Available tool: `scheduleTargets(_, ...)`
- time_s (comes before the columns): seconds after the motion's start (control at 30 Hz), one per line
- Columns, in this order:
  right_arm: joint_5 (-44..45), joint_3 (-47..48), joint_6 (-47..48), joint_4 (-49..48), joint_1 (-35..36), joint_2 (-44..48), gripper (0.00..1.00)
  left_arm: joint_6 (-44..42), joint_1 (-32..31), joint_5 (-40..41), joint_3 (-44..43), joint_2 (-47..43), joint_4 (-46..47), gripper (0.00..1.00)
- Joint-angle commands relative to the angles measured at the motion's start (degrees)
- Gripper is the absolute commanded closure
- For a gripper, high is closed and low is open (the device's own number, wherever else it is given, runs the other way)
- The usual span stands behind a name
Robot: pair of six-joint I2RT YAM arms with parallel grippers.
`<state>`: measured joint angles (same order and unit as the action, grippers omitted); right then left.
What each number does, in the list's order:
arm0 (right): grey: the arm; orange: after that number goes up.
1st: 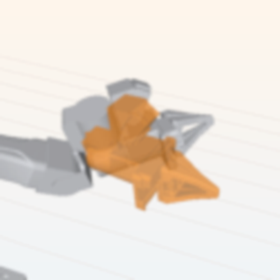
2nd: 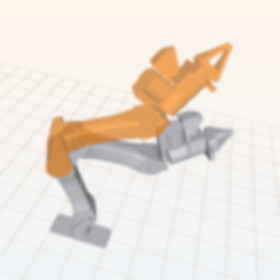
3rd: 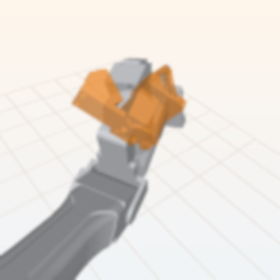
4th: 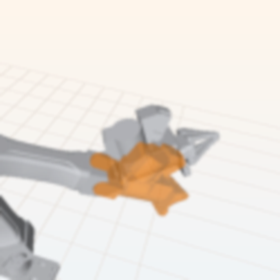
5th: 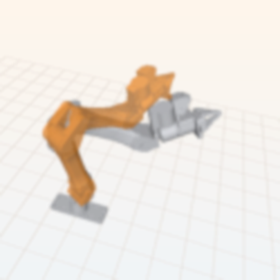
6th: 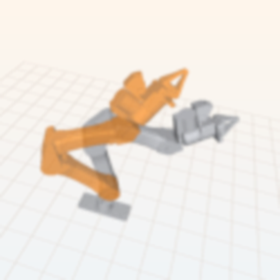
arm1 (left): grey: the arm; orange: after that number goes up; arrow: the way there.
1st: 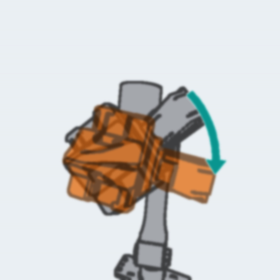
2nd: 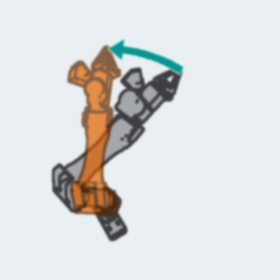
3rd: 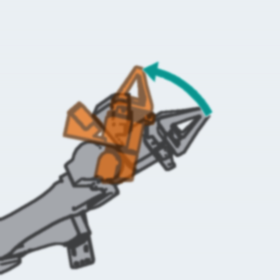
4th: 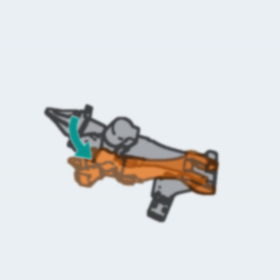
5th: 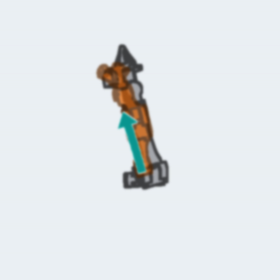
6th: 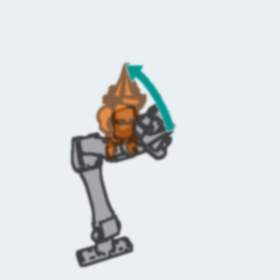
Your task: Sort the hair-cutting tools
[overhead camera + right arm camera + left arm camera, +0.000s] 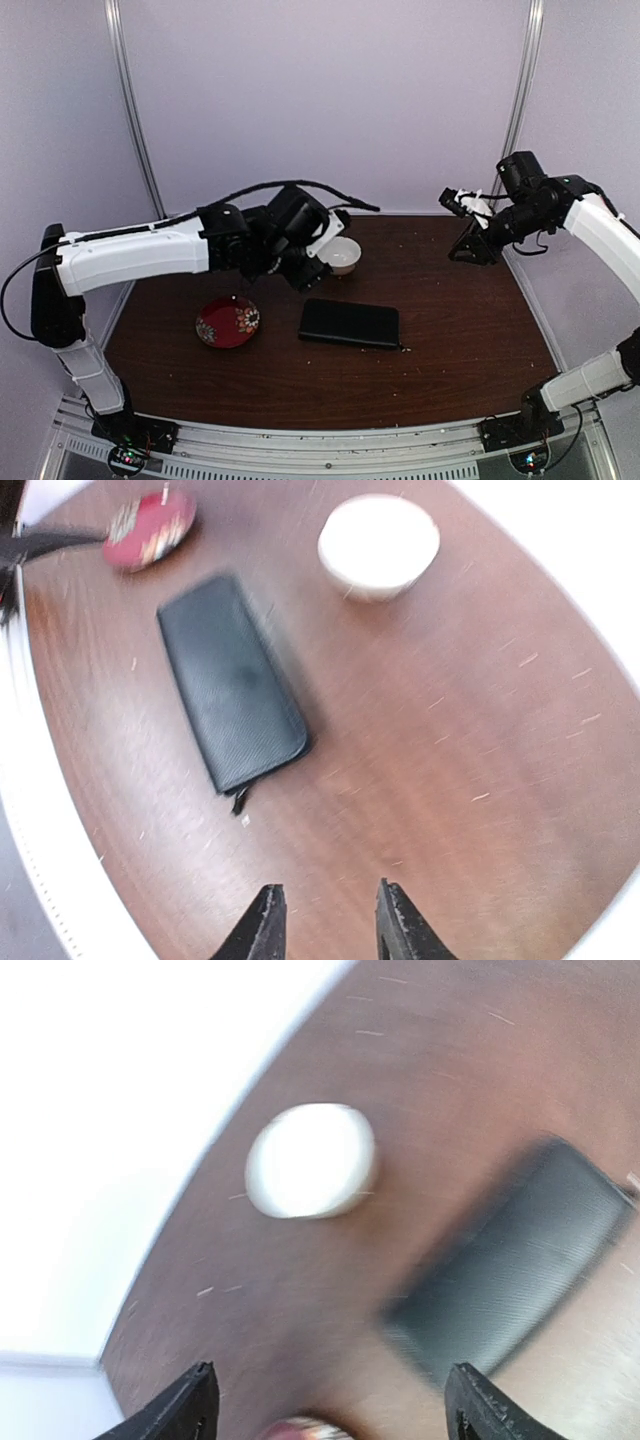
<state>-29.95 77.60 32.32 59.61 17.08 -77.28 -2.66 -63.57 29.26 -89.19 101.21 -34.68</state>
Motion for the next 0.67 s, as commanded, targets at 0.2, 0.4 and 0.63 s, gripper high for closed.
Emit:
scheduleTargets(0.2,18.6,-8.5,-16.1,-27.2,-1.7,20.7,0.00,9.8,18.3,6.2,0.4,-16.1,-1.7,0.03)
scheduleTargets(0.4,32.8,-12.9,-28.0,-38.1,-1.8,23.5,0.00,12.8,20.8,16.6,7.6,-21.9,4.0,0.02)
scheduleTargets(0.63,26.6,-20.5,-28.6,-42.7,-4.4,24.8,0.00,9.1,21.5,25.2,20.4,-29.3,17.6,0.02)
